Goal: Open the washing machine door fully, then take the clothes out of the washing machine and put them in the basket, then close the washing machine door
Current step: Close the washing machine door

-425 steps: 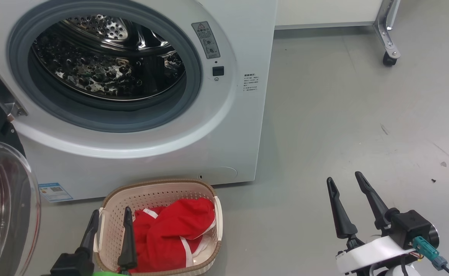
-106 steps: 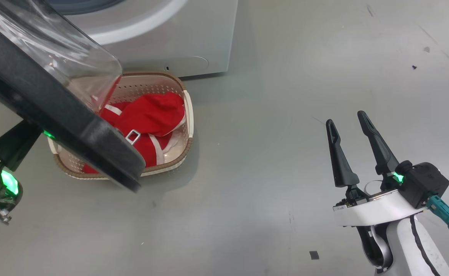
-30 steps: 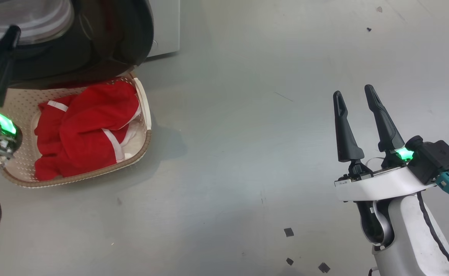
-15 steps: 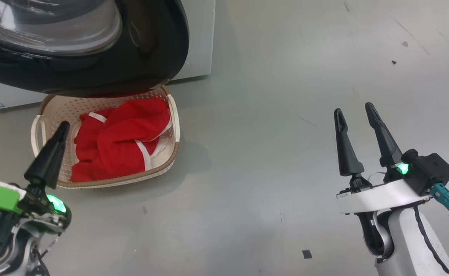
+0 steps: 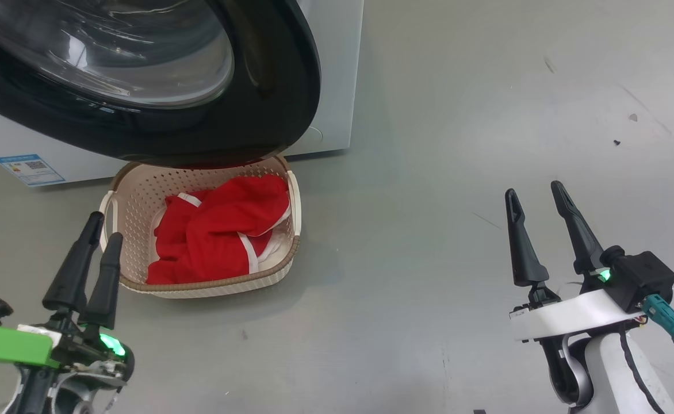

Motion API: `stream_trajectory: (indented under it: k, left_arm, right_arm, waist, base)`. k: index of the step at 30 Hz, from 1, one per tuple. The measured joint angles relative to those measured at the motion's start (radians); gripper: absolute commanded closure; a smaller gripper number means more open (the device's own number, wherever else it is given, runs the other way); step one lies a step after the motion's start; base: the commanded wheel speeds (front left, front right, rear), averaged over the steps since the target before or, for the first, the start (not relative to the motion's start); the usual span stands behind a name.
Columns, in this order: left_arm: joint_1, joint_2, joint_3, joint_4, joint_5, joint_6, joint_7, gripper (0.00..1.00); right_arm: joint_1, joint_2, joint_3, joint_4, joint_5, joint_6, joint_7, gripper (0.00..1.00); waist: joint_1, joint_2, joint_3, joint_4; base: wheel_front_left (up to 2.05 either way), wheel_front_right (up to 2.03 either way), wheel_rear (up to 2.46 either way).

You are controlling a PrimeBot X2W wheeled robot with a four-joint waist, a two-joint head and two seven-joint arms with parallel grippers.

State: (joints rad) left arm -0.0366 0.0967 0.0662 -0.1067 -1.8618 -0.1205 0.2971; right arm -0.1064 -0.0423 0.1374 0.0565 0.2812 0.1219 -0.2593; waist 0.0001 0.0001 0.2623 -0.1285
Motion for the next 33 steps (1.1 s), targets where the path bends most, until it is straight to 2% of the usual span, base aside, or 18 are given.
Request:
stream_trajectory:
  k: [4, 8, 12, 18, 23, 27, 28, 33]
  left_arm:
    - [0.004, -0.035, -0.007, -0.003, 0.073, 0.0, -0.039, 0.0]
    - [0.019, -0.038, -0.006, -0.023, 0.177, 0.0, -0.105, 0.0]
    - [0.03, -0.021, -0.018, -0.037, 0.355, 0.0, -0.171, 0.0]
    - [0.04, 0.049, -0.052, -0.057, 0.678, 0.0, -0.298, 0.0]
    - [0.053, 0.083, -0.059, -0.052, 0.908, 0.0, -0.408, 0.0]
    - [0.07, 0.093, -0.08, -0.047, 1.059, 0.044, -0.469, 0.0]
    - [0.07, 0.093, -0.08, -0.047, 1.059, 0.044, -0.469, 0.0]
    - [0.103, 0.106, -0.124, -0.025, 1.2, 0.114, -0.516, 0.0]
  right_arm:
    - [0.014, 0.0, -0.003, 0.002, -0.001, 0.0, 0.0, 0.0]
    - [0.014, 0.0, 0.002, 0.004, -0.002, 0.0, 0.0, 0.0]
    - [0.015, 0.0, 0.001, 0.004, -0.003, 0.0, 0.0, 0.0]
    - [0.035, 0.0, -0.018, 0.001, -0.021, 0.0, 0.0, 0.0]
    - [0.038, 0.0, -0.028, -0.004, -0.033, -0.001, 0.0, 0.0]
    - [0.04, 0.0, -0.031, -0.008, -0.038, -0.001, 0.0, 0.0]
    - [0.04, 0.0, -0.031, -0.008, -0.038, -0.001, 0.0, 0.0]
    - [0.066, 0.001, -0.035, -0.008, -0.047, -0.003, 0.0, 0.0]
  waist:
    - [0.0, 0.0, -0.018, 0.012]
    - [-0.0001, 0.0, -0.035, 0.016]
    - [0.0, 0.0, -0.05, 0.014]
    - [-0.0001, 0.0, -0.072, 0.015]
    - [-0.0001, 0.0, -0.089, 0.018]
    - [0.0, 0.0, -0.104, 0.019]
    - [0.0, 0.0, -0.104, 0.019]
    - [-0.0001, 0.0, -0.127, 0.018]
  base:
    - [0.0, 0.0, 0.0]
    - [0.0, 0.0, 0.0]
    - [0.0, 0.0, 0.0]
    - [0.0, 0.0, 0.0]
    - [0.0, 0.0, 0.0]
    - [0.0, 0.0, 0.0]
    - [0.0, 0.0, 0.0]
    - [0.0, 0.0, 0.0]
